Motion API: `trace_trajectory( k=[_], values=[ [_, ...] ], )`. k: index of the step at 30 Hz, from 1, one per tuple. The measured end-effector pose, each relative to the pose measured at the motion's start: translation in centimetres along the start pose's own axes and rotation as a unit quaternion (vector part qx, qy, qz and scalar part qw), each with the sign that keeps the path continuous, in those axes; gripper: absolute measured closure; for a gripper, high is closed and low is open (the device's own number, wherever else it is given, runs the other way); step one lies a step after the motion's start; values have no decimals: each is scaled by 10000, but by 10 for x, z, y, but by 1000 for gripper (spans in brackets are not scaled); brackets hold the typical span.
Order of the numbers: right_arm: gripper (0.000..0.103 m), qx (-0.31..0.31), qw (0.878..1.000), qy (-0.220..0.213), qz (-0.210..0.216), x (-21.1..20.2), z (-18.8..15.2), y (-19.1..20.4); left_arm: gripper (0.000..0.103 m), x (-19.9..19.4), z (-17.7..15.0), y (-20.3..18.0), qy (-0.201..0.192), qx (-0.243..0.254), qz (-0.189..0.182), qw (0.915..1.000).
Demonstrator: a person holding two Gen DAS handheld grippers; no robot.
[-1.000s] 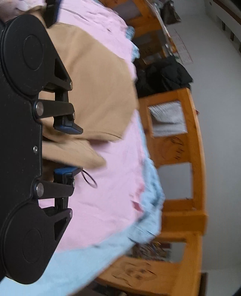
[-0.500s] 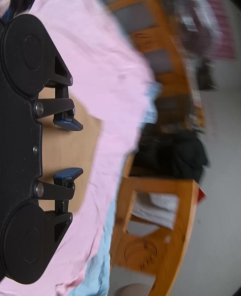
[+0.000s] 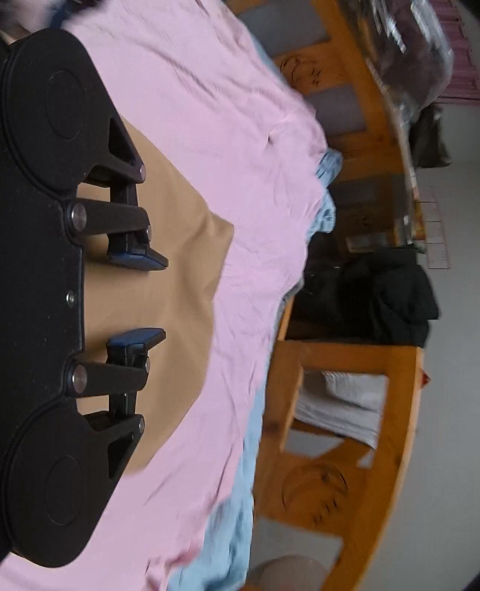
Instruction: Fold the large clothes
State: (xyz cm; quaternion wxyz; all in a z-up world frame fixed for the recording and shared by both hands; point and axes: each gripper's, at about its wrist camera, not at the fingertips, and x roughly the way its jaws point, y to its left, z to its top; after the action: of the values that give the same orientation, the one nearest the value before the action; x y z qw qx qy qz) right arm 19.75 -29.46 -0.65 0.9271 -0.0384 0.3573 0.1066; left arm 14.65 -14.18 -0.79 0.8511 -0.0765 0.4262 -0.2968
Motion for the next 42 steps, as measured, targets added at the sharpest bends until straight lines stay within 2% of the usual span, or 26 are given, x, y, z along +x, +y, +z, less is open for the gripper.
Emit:
trace_trajectory(
  k=[4, 6, 11, 15, 19, 42],
  values=[
    [63, -200, 9996, -42, -187, -65, -36, 12, 57, -8, -7, 7, -5, -187, -71, 9998],
    [59, -209, 9995, 16, -229, -85, -57, 21, 56, -9, -8, 7, 2, -192, 4, 9998],
    [60, -392, 9961, 174, -771, -94, -101, 40, 55, -3, -12, -6, 36, 77, 255, 9996],
    [62, -151, 9958, 345, -837, -83, -118, 34, 55, 1, -17, -22, 23, 501, 486, 9976],
    [63, 36, 9960, 423, -787, -74, -126, 28, 55, 6, -18, -28, 26, 595, 593, 9965],
    [62, 95, 9959, 371, -821, -77, -124, 29, 55, 4, -20, -25, -30, 568, 584, 9967]
  ],
)
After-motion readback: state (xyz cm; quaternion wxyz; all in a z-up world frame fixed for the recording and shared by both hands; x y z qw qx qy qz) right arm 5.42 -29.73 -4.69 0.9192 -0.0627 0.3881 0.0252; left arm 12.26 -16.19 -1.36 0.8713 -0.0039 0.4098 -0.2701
